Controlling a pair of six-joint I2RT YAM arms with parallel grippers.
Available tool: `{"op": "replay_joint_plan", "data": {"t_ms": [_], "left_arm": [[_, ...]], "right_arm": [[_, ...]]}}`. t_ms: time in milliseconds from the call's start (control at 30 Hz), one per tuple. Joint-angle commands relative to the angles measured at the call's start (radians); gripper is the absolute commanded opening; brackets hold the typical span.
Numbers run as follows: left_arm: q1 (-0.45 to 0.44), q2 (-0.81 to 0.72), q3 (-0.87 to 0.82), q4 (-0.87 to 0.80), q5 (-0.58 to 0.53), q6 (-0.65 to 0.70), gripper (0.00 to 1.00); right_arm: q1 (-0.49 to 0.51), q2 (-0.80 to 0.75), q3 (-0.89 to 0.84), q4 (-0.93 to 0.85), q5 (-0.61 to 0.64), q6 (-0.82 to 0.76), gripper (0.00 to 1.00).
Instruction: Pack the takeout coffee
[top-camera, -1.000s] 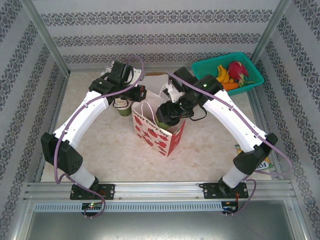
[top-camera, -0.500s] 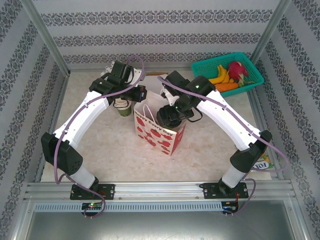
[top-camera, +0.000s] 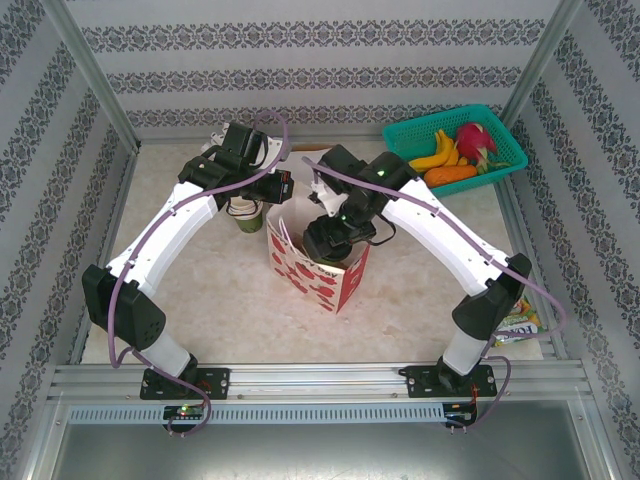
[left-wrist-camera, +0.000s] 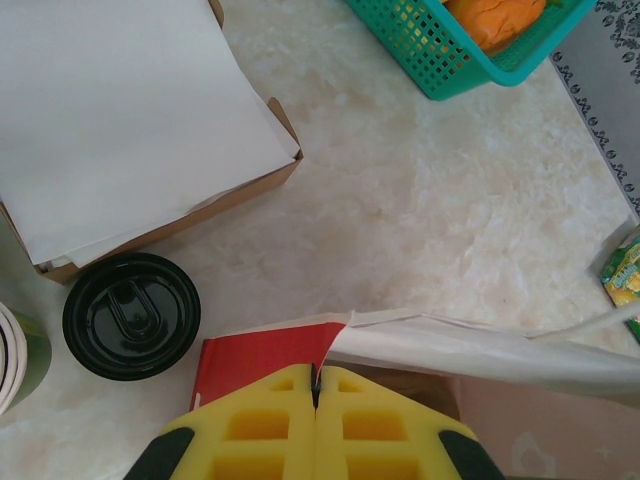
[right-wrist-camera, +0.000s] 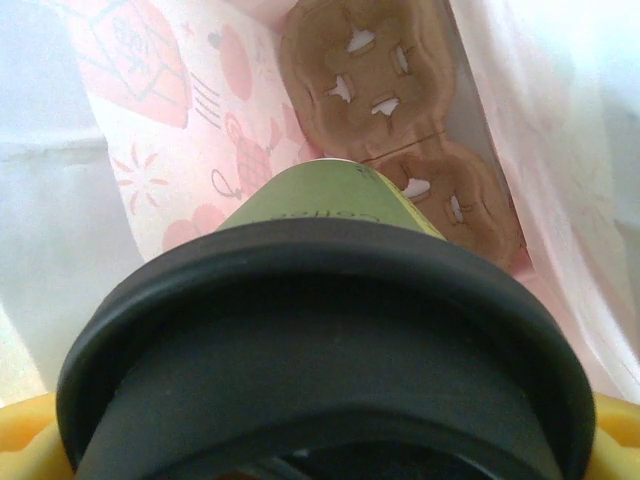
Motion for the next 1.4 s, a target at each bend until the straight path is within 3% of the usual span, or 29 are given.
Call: {"op": "replay_joint_plan", "data": {"t_ms": [0, 200, 533, 733, 1033, 1167, 1367], "left_arm": [[-0.016, -0.018, 0.014, 0.028, 0.011, -0.015, 0.00], [-0.017, -0.014, 0.008, 0.041, 0.050, 0.017, 0.00], [-0.016, 0.051, 0.090, -0.033, 0.126, 0.065, 0.00], [-0.015, 0.051, 0.096, -0.040, 0.133, 0.066, 0.04], [-0.013, 0.063, 0.137, -0.109, 0.113, 0.125, 0.00], [-0.013, 0.066, 0.145, -0.142, 0.109, 0.163, 0.08], [-0.014, 0.049, 0.129, -0.190, 0.088, 0.228, 0.29]], "right_arm": [[0.014, 0.017, 0.038, -0.036, 0.053, -0.025, 0.60], [0.015, 0.035, 0.063, -0.093, 0.163, -0.047, 0.61], [0.029, 0.122, 0.131, -0.112, 0.134, -0.191, 0.61], [0.024, 0.141, 0.104, -0.091, 0.162, -0.205, 0.60], [0.017, 0.132, 0.048, -0.117, 0.171, -0.241, 0.58], [0.016, 0.125, 0.031, -0.120, 0.169, -0.236, 0.58], [0.018, 0.122, 0.022, -0.101, 0.160, -0.224, 0.58]]}}
